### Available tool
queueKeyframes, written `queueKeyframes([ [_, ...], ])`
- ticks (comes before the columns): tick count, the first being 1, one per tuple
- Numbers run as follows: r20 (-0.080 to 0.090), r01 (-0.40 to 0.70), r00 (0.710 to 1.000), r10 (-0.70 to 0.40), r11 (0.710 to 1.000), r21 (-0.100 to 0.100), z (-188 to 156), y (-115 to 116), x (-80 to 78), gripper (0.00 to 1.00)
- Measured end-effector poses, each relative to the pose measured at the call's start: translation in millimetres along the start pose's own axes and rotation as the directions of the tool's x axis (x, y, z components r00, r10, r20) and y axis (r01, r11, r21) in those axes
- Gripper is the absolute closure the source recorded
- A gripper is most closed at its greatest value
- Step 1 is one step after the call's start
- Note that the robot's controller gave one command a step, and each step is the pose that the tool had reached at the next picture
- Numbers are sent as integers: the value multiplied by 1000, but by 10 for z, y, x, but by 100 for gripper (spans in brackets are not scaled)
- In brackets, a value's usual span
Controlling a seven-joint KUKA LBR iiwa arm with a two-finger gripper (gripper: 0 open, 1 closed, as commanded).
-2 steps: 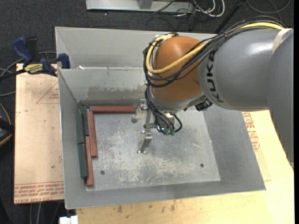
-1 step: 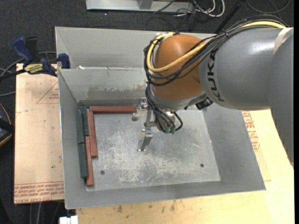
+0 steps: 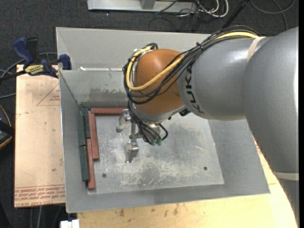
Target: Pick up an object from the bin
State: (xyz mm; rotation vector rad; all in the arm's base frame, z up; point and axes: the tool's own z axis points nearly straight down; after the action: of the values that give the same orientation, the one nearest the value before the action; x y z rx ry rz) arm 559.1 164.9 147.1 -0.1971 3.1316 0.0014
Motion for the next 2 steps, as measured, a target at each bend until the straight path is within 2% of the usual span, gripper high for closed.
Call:
queueKeyframes([
  [1,-1,355,935,-355,935,-2,125,455,-12,0],
  [2,1,494,869,-494,869,-2,134,794,-16,0],
])
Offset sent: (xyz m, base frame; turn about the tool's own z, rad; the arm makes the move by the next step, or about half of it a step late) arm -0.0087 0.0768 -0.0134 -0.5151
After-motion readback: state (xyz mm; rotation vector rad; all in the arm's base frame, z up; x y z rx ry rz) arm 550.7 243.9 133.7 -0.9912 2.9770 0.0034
